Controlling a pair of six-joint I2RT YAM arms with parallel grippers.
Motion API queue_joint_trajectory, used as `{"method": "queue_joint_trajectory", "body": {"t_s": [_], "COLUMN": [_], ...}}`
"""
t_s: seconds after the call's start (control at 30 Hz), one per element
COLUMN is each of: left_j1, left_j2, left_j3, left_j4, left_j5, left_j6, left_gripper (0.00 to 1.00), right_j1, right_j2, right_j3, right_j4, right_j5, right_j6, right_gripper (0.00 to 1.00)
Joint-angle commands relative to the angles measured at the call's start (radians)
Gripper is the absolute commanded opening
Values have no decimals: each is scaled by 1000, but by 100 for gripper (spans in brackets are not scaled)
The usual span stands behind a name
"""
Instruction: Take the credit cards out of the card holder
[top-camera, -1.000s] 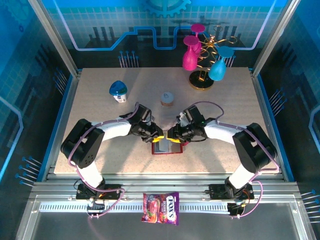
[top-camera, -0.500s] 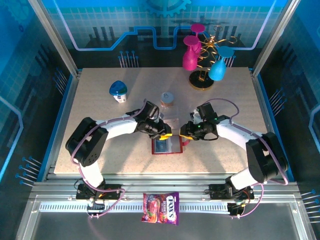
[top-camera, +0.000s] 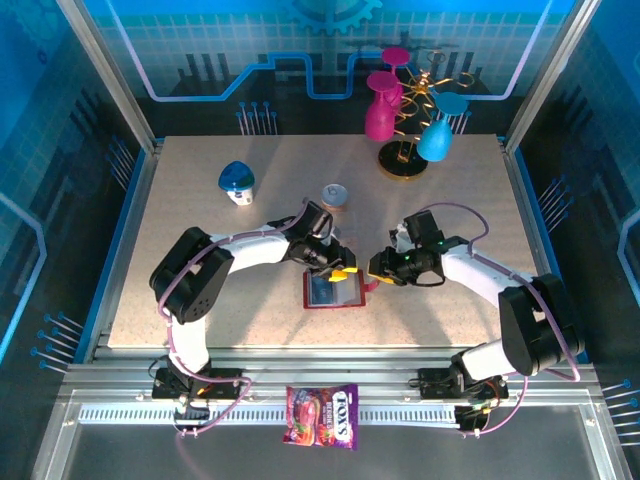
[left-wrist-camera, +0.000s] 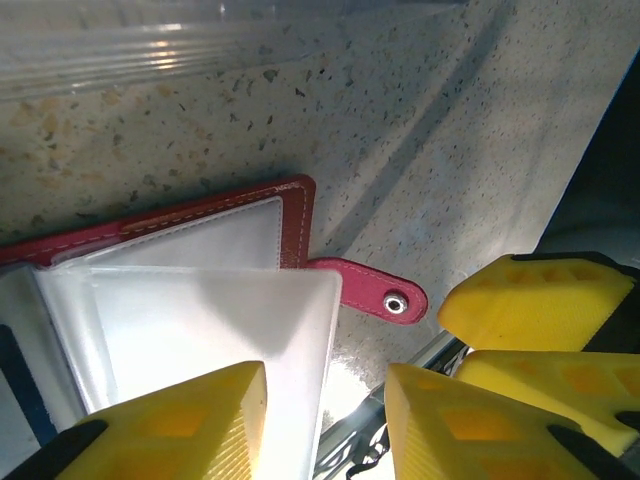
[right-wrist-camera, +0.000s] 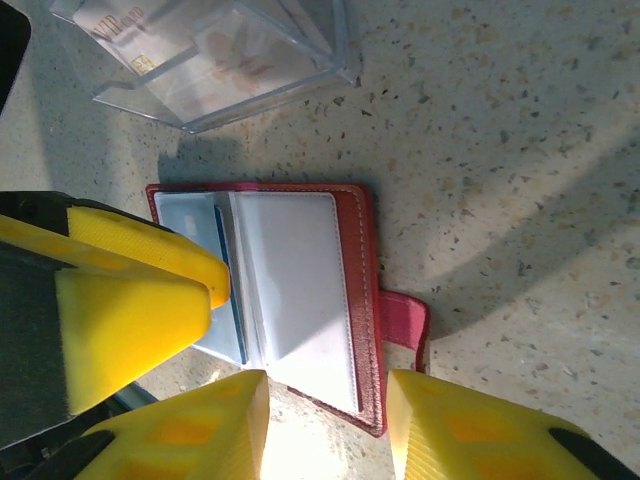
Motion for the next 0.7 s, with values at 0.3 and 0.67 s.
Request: {"method": "queue_joint_trajectory", "body": {"t_s": [0.3,0.67], "left_j1": [-8,4], "left_j2": [-16,-83], "left_j3": [-8,-56], "left_j4": [-37,-52], "left_j5": [9,-49], "left_j6": [-8,8], "left_gripper": [40,40], "right_j1": [-14,16], "right_j2": [-7,36], "right_j3": [9,48], "right_j4": [-29,-55], "right_j5": [-11,25], "right_j6": [-31,-53], "right_gripper": [38,37]}}
